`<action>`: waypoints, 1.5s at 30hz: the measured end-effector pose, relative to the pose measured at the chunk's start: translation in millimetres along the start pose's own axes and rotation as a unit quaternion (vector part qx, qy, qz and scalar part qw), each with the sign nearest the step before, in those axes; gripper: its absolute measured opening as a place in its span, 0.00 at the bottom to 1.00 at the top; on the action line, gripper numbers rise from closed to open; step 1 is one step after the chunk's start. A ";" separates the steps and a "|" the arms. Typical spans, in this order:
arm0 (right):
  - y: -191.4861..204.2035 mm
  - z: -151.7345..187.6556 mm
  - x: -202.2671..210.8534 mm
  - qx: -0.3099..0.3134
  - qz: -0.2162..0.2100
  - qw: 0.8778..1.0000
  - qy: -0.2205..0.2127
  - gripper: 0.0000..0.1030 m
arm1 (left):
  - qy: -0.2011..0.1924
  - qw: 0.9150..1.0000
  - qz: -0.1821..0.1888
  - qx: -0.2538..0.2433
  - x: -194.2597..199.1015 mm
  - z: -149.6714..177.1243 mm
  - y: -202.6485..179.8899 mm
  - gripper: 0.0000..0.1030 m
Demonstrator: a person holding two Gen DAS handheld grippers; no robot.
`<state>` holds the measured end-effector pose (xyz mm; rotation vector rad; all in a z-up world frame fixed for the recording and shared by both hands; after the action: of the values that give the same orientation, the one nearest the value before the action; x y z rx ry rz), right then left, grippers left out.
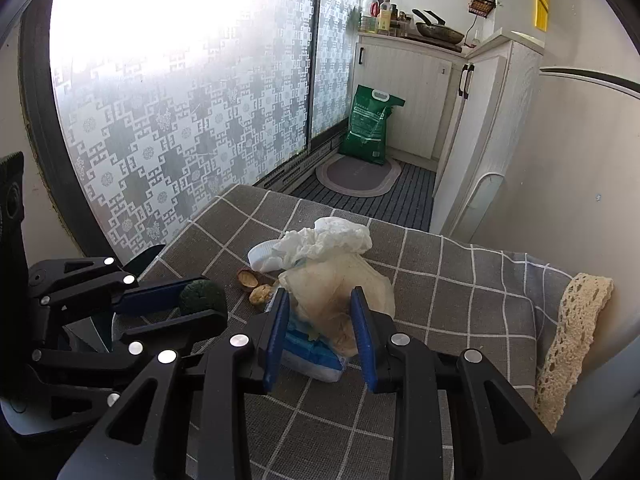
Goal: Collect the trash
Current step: 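Grasp the green avocado peel with the left tool while the right tool grasps the translucent plastic bag, then carry both items over the teal bin and open the left tool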
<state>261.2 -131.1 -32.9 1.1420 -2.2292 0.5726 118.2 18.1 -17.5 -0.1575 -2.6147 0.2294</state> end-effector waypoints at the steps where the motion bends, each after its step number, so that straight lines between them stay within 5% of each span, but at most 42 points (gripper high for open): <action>1: 2.1 -0.7 -1.5 0.003 0.003 1.000 0.003 0.25 | -0.002 1.000 0.001 0.000 1.9 -0.1 0.2 0.22; 6: -3.2 -3.4 4.4 -0.009 0.004 1.000 0.005 0.10 | -0.014 1.000 -0.002 0.001 13.8 -3.2 3.1 0.22; 23: 3.9 -22.9 54.4 -0.016 0.056 0.998 -0.026 0.09 | -0.059 0.997 -0.025 0.050 69.3 -9.9 50.6 0.22; 35: 56.8 -55.6 72.3 0.009 0.014 0.998 -0.053 0.09 | -0.075 0.992 -0.068 0.080 104.3 -0.4 96.5 0.22; 45: 106.2 -76.3 52.9 0.035 -0.025 0.998 -0.050 0.09 | -0.049 0.988 -0.105 0.103 112.0 19.5 141.4 0.22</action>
<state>169.7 -58.8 46.6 1.2846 -2.2724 0.5897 21.4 171.3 -7.8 0.2052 -2.6582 0.4387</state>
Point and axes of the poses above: each gripper's, at about its wrist camera, not at the fingertips, and x roughly against the way its jaws point, y to its left, z to its underside, the point moved 2 cm from there along -x, roughly the way its jaws point, and after that the axes turned 4 degrees about x, right-handed, at the moved point
